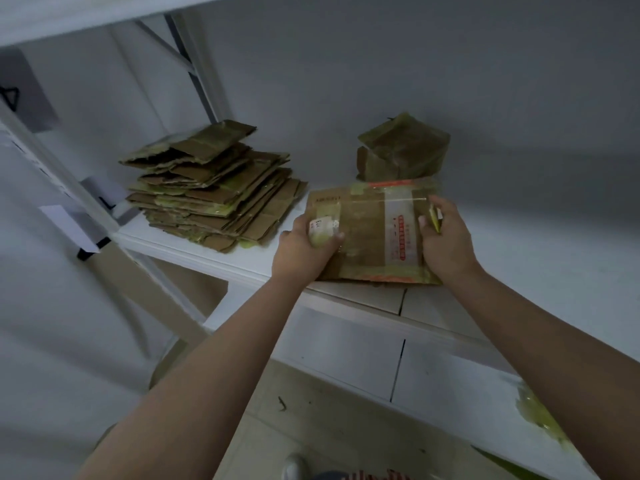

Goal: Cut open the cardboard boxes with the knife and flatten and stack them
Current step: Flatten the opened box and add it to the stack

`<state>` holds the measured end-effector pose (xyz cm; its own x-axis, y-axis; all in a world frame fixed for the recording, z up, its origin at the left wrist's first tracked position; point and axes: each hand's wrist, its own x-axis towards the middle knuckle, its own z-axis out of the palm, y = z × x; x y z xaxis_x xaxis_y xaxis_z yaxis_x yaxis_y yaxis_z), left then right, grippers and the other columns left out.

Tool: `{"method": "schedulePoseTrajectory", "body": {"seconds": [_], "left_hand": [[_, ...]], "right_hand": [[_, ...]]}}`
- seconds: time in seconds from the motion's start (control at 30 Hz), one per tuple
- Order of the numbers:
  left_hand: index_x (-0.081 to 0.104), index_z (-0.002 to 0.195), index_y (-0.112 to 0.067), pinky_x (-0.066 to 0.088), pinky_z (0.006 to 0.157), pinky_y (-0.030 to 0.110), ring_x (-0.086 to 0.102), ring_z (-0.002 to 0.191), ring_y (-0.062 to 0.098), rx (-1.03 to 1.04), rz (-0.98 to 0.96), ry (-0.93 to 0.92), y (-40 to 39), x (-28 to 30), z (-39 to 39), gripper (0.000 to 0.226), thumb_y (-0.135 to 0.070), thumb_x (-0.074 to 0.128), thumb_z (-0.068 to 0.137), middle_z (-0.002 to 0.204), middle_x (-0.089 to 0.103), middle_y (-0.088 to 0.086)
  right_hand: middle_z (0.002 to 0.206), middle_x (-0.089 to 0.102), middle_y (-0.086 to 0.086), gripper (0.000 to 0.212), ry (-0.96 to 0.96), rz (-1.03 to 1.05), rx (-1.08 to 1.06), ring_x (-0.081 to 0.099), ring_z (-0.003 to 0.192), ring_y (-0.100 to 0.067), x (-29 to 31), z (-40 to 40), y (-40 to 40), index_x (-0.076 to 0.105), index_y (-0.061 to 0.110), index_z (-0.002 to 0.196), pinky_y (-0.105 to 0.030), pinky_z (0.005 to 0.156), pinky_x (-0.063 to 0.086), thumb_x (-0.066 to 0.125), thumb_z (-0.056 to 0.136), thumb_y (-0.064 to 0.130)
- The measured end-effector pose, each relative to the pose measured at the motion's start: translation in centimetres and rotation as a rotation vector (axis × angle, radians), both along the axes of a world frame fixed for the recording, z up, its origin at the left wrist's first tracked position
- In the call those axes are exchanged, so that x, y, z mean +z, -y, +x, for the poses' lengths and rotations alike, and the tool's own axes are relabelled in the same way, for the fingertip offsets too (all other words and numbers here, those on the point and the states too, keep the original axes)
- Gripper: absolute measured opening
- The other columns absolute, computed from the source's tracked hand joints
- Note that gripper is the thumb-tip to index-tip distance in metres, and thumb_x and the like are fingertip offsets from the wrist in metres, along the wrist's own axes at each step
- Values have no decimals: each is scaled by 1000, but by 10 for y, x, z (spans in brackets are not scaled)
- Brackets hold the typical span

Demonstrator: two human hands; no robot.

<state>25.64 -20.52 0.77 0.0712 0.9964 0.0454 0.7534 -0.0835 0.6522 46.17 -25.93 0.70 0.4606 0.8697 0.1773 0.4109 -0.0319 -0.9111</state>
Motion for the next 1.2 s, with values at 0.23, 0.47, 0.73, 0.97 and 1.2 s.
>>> {"method": "schedulePoseTrajectory", "body": {"seconds": [0.23, 0.47, 0.73, 0.97, 1.2], "left_hand": [[39, 136, -33, 38, 62, 28, 54, 104, 25, 10, 471, -510, -27, 49, -15, 56, -61, 51, 89, 127, 40, 11], [44, 137, -33, 41, 65, 31, 56, 106, 30, 18, 595, -518, -82, 99, -84, 57, -64, 46, 89, 128, 44, 13], [52, 131, -38, 46, 75, 34, 56, 107, 28, 74, 609, -485, -147, 144, -185, 67, -79, 43, 79, 120, 49, 9], [55, 128, -40, 41, 74, 32, 57, 109, 27, 113, 609, -399, -208, 158, -253, 62, -77, 47, 78, 122, 53, 7], [59, 124, -35, 43, 67, 29, 60, 97, 29, 70, 510, -392, -252, 148, -279, 65, -79, 45, 78, 117, 55, 9]], "right_hand": [[119, 51, 3, 41, -27, 72, -23, 48, 106, -12, 4, -37, -37, 40, 22, 141, -22, 89, 38, 39, 100, 15], [117, 58, -4, 34, -60, 147, -20, 54, 105, -20, 46, -100, -103, 48, 23, 133, -33, 93, 44, 38, 100, 19], [101, 62, 2, 19, -88, 155, 1, 61, 96, -19, 101, -185, -171, 58, 23, 110, -36, 88, 50, 43, 98, 23], [106, 65, -1, 25, 16, 98, 50, 63, 95, -19, 143, -247, -224, 61, 20, 112, -29, 77, 50, 40, 100, 28], [103, 60, -2, 29, 111, 23, 1, 54, 85, -17, 141, -272, -254, 58, 18, 117, -23, 61, 40, 34, 102, 20]]}}
